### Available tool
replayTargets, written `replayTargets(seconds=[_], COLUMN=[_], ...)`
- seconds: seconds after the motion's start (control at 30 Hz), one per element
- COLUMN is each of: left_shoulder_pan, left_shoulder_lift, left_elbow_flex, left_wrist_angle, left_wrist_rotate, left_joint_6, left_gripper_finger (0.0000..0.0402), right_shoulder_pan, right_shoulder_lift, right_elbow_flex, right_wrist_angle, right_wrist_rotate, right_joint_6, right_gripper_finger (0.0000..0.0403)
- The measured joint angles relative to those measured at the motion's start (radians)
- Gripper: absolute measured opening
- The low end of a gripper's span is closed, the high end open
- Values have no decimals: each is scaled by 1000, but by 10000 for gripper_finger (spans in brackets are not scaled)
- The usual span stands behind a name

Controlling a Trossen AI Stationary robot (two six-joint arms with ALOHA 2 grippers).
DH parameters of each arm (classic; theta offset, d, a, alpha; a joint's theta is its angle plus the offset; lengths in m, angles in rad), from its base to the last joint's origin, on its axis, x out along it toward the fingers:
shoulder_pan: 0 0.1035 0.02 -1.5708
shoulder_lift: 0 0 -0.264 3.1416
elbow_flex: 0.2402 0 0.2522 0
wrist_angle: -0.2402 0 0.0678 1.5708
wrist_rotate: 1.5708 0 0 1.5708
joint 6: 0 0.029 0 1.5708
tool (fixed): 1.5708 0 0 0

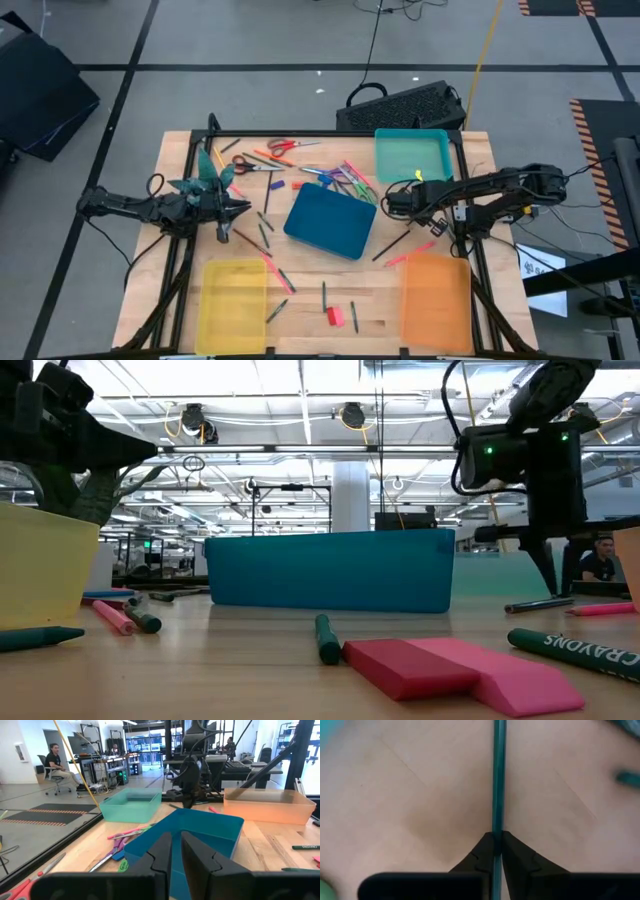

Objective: Sort crayons/erasers/pens/pencils in bins
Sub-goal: Put the green pencil into the green bin

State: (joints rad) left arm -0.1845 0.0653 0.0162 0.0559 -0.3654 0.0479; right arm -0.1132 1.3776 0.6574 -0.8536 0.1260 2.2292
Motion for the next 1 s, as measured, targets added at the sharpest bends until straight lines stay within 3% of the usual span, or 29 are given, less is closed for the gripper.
replayTargets(seconds=[0.3, 0.6, 0.8, 1.0], left_shoulder_pan=[0, 0, 0, 0], left_shoulder_lift=[0, 0, 0, 0], left_elbow_flex=[0, 0, 0, 0], left_wrist_angle=[0, 0, 0, 0], left_wrist_rotate=[0, 0, 0, 0], left_joint_6=[0, 0, 0, 0], left_gripper_finger=[44, 44, 44, 44], right_shoulder_pan=[51, 49, -67, -269], right_shoulder_lift=[-10, -11, -12, -12], right_elbow_flex=[138, 369, 521, 657], right_wrist_angle=[-93, -254, -305, -279], right_wrist_rotate=[61, 184, 271, 286], right_joint_6=[63, -2, -228, -684], right_gripper_finger=[18, 18, 18, 18])
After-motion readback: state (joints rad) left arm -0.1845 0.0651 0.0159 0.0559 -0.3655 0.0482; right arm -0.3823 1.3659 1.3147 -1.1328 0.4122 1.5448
